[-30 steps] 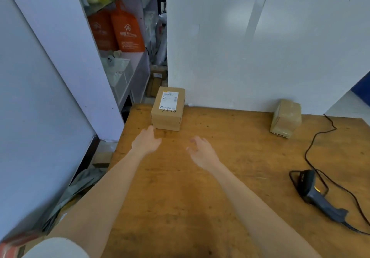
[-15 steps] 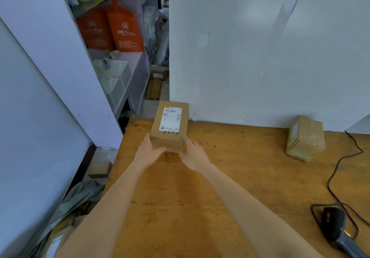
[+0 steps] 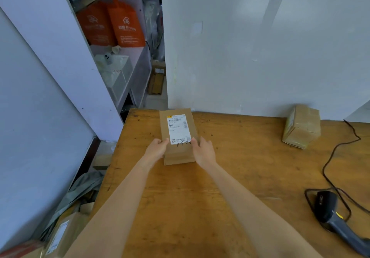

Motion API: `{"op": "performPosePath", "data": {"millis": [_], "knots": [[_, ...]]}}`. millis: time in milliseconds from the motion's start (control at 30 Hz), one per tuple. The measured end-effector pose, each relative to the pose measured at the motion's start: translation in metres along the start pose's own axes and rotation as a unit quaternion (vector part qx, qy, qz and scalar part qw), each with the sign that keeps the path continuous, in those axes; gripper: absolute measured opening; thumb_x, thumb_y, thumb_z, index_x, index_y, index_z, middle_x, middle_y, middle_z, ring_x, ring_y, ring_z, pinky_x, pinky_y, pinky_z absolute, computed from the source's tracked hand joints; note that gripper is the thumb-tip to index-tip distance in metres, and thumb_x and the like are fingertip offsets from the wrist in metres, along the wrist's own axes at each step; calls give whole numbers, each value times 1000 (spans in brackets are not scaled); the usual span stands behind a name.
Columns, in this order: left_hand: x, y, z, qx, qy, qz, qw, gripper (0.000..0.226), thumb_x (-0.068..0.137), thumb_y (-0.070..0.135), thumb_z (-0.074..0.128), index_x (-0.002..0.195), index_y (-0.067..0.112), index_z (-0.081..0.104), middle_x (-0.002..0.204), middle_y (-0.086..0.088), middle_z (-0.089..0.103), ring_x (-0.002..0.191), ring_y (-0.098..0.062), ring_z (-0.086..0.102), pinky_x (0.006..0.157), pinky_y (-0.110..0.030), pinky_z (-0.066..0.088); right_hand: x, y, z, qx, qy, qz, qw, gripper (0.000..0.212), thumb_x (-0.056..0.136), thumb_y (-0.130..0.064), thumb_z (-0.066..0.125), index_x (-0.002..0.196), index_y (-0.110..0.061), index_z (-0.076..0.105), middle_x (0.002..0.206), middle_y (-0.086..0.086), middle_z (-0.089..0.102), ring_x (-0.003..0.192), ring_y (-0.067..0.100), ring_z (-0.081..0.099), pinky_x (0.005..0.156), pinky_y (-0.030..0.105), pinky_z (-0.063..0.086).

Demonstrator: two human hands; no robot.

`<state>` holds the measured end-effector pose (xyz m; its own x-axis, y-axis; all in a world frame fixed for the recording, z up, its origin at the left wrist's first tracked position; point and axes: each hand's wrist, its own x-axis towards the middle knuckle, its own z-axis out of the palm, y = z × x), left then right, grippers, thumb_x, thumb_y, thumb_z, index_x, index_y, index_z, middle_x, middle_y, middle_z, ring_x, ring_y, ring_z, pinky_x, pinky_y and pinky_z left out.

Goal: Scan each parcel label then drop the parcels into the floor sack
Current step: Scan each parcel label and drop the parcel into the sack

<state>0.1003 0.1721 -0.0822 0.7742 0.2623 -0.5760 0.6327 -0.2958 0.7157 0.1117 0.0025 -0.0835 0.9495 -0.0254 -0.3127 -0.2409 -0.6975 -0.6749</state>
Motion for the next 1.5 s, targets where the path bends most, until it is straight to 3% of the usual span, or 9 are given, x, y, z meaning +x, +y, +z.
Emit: {"op": "performPosePath", "data": {"millis": [167, 433, 533, 700, 800, 1000, 1167, 1333, 1500], "knots": [[-32, -11, 44, -39, 26, 14, 999, 27, 97, 42, 48, 97, 15, 44, 110, -5, 54, 90, -19, 49, 71, -33, 41, -24, 43, -18, 39, 34, 19, 998, 48, 100, -38, 41, 141, -14, 40, 131, 16, 46, 107, 28, 53, 92, 37, 46], [-97, -21, 153, -220, 43, 41, 974, 28, 95, 29, 59, 111, 17, 40, 105, 6, 54, 87, 0, 52, 60, -19, 41, -51, 123, -78, 169, 11, -7, 986, 46, 101, -32, 44, 144, -19, 35, 135, 6, 55, 120, 25, 53, 88, 28, 41], [-120, -13, 193, -271, 39, 34, 961, 45, 89, 30, 69, 120, 20, 38, 112, 6, 52, 92, 0, 52, 66, -21, 41, -59, 156, -107, 195, 19, -20, 980, 48, 100, -35, 46, 145, -22, 35, 137, 1, 54, 122, 21, 51, 91, 26, 38], [-146, 0, 244, -285, 5, 46, 957, 67, 81, 31, 77, 137, 33, 40, 137, 4, 53, 110, -11, 57, 93, -34, 49, -76, 203, -153, 280, 11, -38, 959, 46, 96, -29, 56, 140, -28, 43, 136, -1, 55, 116, 21, 57, 96, 48, 51], [-164, 3, 274, -217, 29, 57, 974, 93, 71, 51, 78, 148, 34, 28, 144, 0, 38, 133, -20, 38, 111, -44, 36, -92, 232, -175, 372, -16, -44, 927, 47, 96, -24, 57, 140, -33, 45, 133, -5, 58, 114, 15, 60, 92, 43, 55], [-187, 6, 301, -271, -24, 115, 955, 94, 60, 40, 87, 135, 35, 29, 130, 1, 56, 107, -8, 60, 74, -18, 52, -114, 283, -197, 455, -59, -31, 888, 50, 95, -24, 58, 142, -37, 44, 126, -13, 64, 114, 6, 60, 93, 35, 54], [-194, -1, 311, -261, -53, 72, 961, 126, 55, 34, 92, 151, 41, 10, 135, -8, 55, 118, -25, 58, 104, -47, 44, -122, 304, -216, 379, -55, -92, 919, 46, 97, -18, 55, 140, -32, 46, 130, -9, 63, 117, 5, 60, 94, 26, 52], [-195, -1, 317, -299, -109, 6, 948, 135, 51, 23, 92, 155, 24, 6, 143, -7, 47, 115, -22, 57, 83, -34, 52, -124, 328, -245, 211, -4, -125, 969, 38, 96, -31, 55, 133, -26, 51, 119, -17, 60, 104, -9, 58, 88, 15, 49], [-191, 4, 327, -281, -138, -14, 950, 123, 44, 23, 94, 146, 23, 26, 127, -1, 60, 112, -21, 60, 78, -35, 55, -134, 373, -263, -27, 121, -138, 983, 32, 97, -18, 52, 129, -15, 54, 126, 3, 57, 120, 24, 49, 98, 38, 42]]}}
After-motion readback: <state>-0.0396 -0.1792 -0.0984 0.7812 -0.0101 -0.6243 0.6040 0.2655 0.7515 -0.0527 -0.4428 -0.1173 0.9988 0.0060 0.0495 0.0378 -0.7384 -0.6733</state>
